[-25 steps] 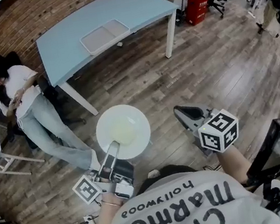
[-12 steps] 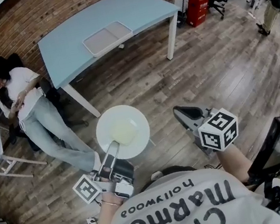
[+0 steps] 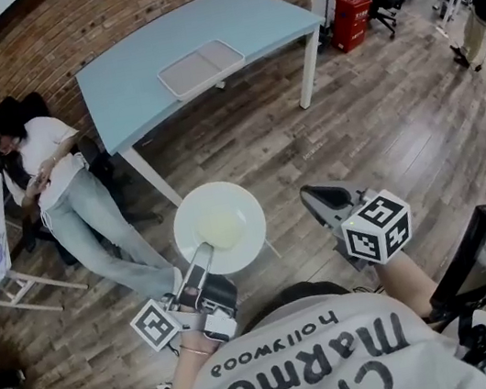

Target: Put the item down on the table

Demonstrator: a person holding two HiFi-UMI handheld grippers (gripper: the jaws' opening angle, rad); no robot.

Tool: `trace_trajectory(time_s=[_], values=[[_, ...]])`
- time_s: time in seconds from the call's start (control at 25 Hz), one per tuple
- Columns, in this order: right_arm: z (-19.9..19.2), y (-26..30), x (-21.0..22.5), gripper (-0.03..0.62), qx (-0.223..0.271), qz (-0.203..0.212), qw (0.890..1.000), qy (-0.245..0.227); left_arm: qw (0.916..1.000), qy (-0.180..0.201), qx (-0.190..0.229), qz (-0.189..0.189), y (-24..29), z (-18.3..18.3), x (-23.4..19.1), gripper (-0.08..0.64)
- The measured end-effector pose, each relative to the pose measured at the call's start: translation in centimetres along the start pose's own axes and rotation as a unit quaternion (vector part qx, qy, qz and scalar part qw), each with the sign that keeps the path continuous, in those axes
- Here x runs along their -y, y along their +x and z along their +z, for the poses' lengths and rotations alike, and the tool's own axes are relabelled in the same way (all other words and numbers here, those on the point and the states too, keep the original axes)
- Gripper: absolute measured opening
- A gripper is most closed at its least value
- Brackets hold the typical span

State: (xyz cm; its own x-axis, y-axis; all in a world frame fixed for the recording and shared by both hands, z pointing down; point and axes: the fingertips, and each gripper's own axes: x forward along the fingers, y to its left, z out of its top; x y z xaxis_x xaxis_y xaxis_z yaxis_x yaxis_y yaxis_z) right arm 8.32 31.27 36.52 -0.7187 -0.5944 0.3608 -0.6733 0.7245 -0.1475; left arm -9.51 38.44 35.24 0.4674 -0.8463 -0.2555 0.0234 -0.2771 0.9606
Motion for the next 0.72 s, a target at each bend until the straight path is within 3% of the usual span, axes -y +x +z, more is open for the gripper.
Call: trace_trajectory(time_s=[0.4, 0.72], values=[[-1.0, 1.2, 1.5, 0.011, -0.029, -0.017, 0.999, 0.005, 0.9996, -0.028, -0.001, 0.005, 1.6, 1.5, -2.3, 0.028], [-0.7, 3.6, 6.0, 0.011, -0.033, -0.023, 0.999, 0.030, 0.9995, -0.033, -0.002, 0.002, 5.5, 2.6, -3.7, 0.028]])
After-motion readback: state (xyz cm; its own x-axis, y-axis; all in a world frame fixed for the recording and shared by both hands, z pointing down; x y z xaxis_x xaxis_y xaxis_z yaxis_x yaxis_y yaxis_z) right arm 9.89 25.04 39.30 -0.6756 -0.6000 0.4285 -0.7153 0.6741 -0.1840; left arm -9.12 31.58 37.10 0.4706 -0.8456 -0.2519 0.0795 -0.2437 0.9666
